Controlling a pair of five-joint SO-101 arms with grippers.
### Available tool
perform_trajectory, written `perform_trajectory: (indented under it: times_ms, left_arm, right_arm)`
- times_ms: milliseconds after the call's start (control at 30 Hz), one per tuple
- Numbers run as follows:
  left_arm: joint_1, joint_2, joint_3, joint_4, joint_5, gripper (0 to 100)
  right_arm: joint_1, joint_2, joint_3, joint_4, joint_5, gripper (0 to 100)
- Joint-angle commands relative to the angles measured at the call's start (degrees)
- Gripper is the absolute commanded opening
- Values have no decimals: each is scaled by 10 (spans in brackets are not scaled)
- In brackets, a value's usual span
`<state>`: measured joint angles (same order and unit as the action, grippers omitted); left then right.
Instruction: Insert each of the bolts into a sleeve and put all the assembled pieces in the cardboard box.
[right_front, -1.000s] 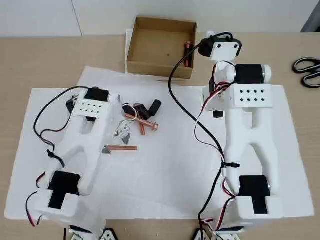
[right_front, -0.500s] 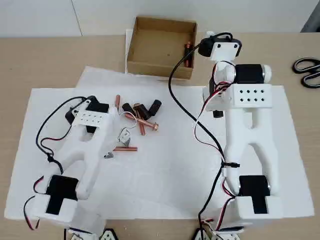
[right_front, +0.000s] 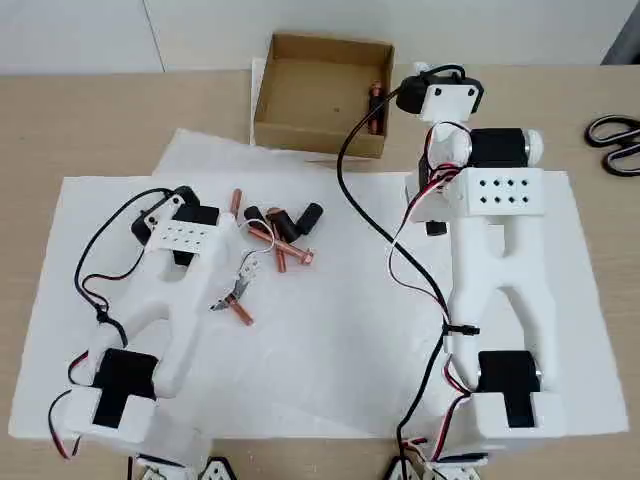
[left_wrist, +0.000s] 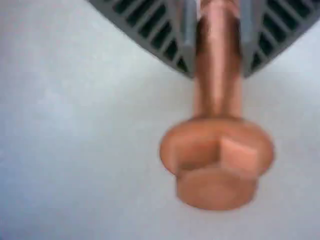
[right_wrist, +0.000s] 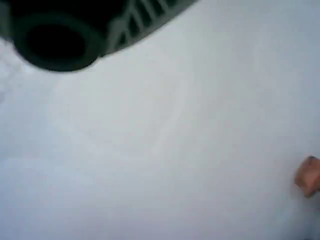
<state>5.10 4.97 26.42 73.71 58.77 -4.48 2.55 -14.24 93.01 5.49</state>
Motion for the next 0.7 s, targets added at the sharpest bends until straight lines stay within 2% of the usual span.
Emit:
perform_trajectory:
  times_ms: [0, 167, 400, 533, 600, 667]
  left_arm:
    - [11, -15, -4, 3, -9, 6]
    - [53, -15, -62, 58, -140, 7]
    - [52, -14, -97, 84, -489, 6]
    - [51, -9, -95, 96, -649, 6]
    - [51, -9, -89, 101, -683, 6]
    - [46, -9, -86, 101, -683, 7]
  right_arm:
    - [0, -33, -4, -8, -2, 3]
    - [0, -32, -4, -8, -2, 3]
    - [0, -33, -4, -7, -2, 3]
    - [0, -33, -4, -7, -2, 3]
    - [0, -33, -4, -7, -2, 3]
    - [0, -33, -4, -7, -2, 3]
